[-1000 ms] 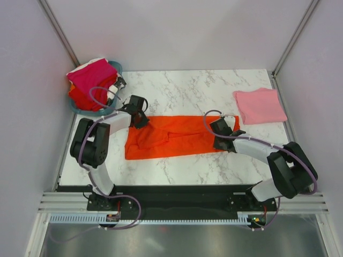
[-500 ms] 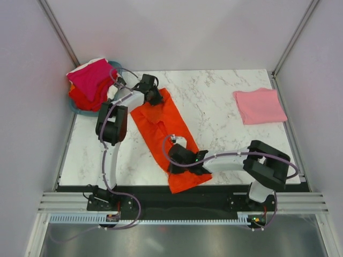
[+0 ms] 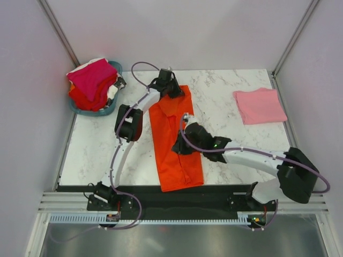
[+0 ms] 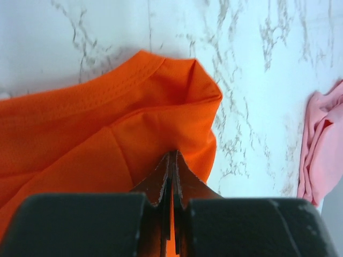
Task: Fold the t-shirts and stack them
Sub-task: Fold the tshirt
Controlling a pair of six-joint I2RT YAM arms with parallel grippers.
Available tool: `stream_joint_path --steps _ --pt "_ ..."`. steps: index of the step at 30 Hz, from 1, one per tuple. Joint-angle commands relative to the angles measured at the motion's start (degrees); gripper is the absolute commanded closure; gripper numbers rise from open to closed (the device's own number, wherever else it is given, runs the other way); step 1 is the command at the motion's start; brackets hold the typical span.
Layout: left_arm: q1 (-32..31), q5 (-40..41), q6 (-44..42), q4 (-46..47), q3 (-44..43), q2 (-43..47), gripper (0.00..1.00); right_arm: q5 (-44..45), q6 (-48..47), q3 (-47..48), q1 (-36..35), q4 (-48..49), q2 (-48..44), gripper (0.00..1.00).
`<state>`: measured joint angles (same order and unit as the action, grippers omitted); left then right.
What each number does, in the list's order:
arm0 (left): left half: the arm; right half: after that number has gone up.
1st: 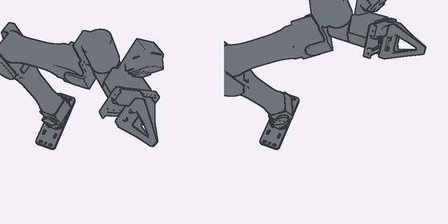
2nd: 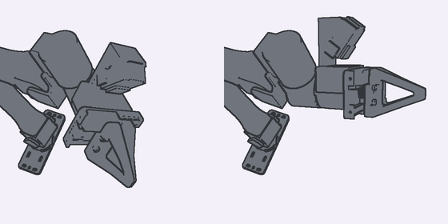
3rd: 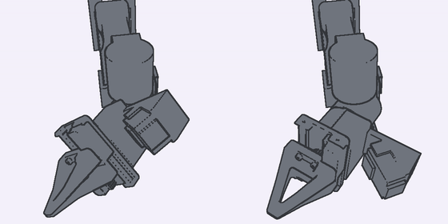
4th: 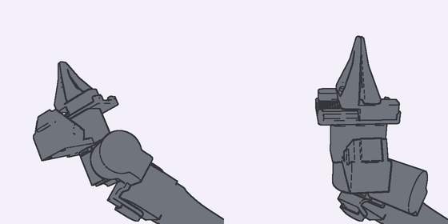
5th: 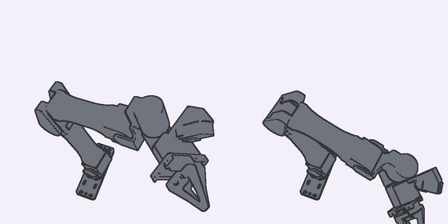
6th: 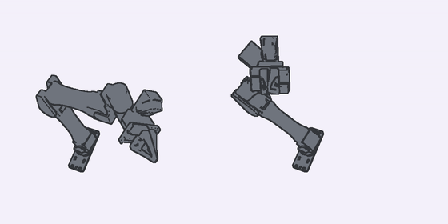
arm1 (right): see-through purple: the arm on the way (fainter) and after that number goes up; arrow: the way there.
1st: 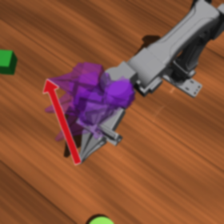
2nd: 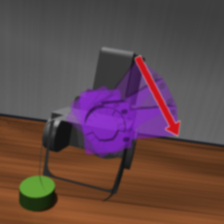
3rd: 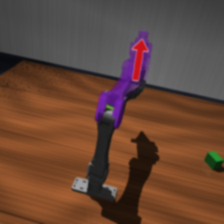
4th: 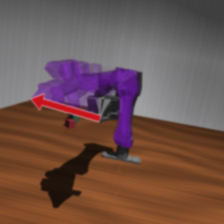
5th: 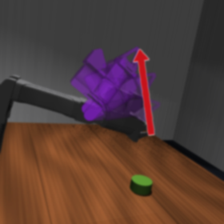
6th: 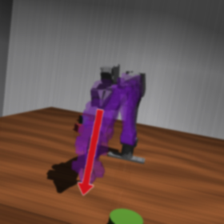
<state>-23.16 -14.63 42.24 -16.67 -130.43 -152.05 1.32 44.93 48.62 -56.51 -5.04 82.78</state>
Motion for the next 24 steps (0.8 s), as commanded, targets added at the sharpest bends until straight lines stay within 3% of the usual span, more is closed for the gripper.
stream_joint_path --steps 1,5,10,14,15,16,20,24 --pt "1.01 -1.36 1.36 0.66 -6.41 -2.11 0.98 0.7 -4.76 -2.12 8.06 -2.87 -6.04 0.71" --pt "1.18 -3.03 0.13 1.72 -7.12 1.12 0.97 -0.26 -7.66 -2.22 16.59 -3.75 -9.48 0.57" --pt "2.15 -6.7 -3.65 1.81 -2.12 10.44 0.86 -5.88 -9.51 0.77 26.44 -3.14 -5.01 0.58" --pt "3.55 -13.57 -5.15 2.43 11.73 21.33 0.81 -9.75 -9.51 4.46 31.89 0.28 2.09 0.56" --pt "3.64 -14.8 -5.93 2.69 14.56 26.05 0.8 -10.72 -9.51 5.34 33.73 0.73 3.6 0.51" --pt "3.82 -14.98 -6.55 2.87 20.77 28.54 0.7 -12.81 -9.77 7.61 34.44 1.69 7.18 0.47" --pt "3.73 -13.06 -7.79 11.37 41.18 43.12 0.48 -16.96 -10.39 14.3 37.61 1.52 16.17 0.43" --pt "4.17 -8.76 -8.84 13.68 55.09 53.16 0.43 -18.72 -9.25 19.48 39.54 2.23 23.11 0.44"
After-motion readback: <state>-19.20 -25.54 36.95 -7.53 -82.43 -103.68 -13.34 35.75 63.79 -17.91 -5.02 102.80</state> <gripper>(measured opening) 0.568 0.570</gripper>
